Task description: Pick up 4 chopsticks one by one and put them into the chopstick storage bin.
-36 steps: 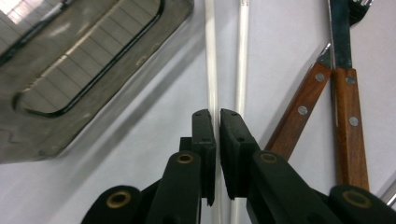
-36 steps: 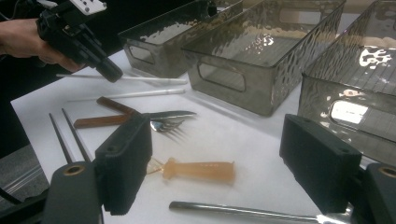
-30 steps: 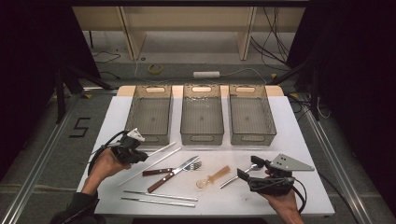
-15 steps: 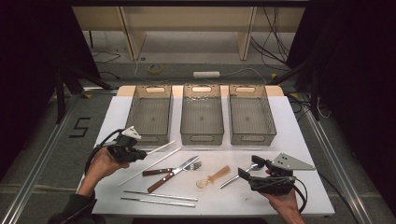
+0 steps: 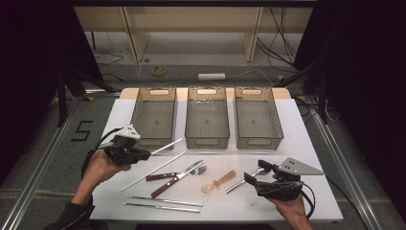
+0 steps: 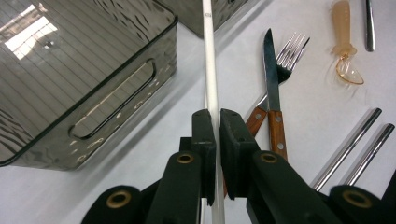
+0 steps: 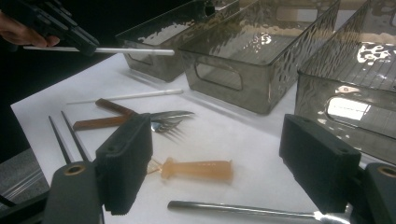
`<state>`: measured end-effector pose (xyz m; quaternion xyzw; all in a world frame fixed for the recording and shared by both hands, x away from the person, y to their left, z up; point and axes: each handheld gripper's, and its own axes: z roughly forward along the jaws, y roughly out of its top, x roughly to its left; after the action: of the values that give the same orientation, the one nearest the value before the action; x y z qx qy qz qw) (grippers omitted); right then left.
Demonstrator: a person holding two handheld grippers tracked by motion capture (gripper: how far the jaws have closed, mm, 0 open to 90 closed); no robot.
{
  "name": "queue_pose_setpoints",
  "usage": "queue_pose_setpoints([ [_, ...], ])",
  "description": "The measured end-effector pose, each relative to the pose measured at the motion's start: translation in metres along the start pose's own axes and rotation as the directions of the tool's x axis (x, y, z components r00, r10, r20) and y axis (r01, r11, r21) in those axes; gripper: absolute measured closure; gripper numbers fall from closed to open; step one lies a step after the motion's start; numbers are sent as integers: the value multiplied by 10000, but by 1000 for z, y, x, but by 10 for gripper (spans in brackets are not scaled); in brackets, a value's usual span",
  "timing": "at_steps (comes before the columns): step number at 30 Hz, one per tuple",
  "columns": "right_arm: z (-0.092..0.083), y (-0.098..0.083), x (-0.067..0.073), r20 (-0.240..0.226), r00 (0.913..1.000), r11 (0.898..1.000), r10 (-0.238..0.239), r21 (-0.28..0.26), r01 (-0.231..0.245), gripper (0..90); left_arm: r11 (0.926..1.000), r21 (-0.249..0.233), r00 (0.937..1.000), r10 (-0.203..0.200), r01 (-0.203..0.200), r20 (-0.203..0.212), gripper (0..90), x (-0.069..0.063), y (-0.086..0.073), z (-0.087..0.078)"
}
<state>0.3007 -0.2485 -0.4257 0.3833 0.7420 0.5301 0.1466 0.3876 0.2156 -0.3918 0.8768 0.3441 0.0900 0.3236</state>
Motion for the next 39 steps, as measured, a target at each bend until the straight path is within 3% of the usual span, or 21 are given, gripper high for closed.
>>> queue_pose_setpoints([
  [3,0,-1,-1,30,10000,10000,41,40,-41,266,9999,-162,10000,-39,39,10,845,2,3,-4],
  [12,2,-1,-4,87,9998,9998,168,90,-169,266,9956,-789,9968,-555,508,-581,845,24,8,-11],
  [15,2,-1,-4,56,9999,9998,159,120,-160,266,9899,-1170,9930,-895,801,-771,845,33,10,-14],
  [17,2,-1,-4,21,9999,9998,163,84,-163,266,9845,-1404,9917,-1139,1047,-592,845,40,13,-13],
  [18,2,-1,-4,-17,9999,9999,162,29,-162,266,9837,-1436,9904,-1189,1079,-699,845,42,14,-12],
  [22,2,-1,-4,-69,9999,9999,151,-9,-151,264,9748,-1725,9842,-1574,1417,-810,844,53,21,-10],
  [25,2,-1,-3,-90,9998,9999,159,-18,-160,264,9703,-1875,9774,-1765,1528,-1165,845,63,27,-6],
  [27,2,-1,-3,-93,9998,9999,156,-18,-156,264,9621,-2066,9724,-2043,1782,-1128,845,70,30,-3],
  [29,2,-1,-4,-111,9998,9998,172,-17,-172,264,9602,-2069,9674,-2172,1878,-1301,845,77,33,0],
  [36,1,-1,-3,-189,9996,9998,209,-20,-209,262,9473,-2037,9515,-2771,2473,-1333,844,98,39,14],
  [39,1,-1,-4,-182,9996,9998,214,-16,-214,262,9447,-2050,9482,-2865,2559,-1368,845,105,40,18],
])
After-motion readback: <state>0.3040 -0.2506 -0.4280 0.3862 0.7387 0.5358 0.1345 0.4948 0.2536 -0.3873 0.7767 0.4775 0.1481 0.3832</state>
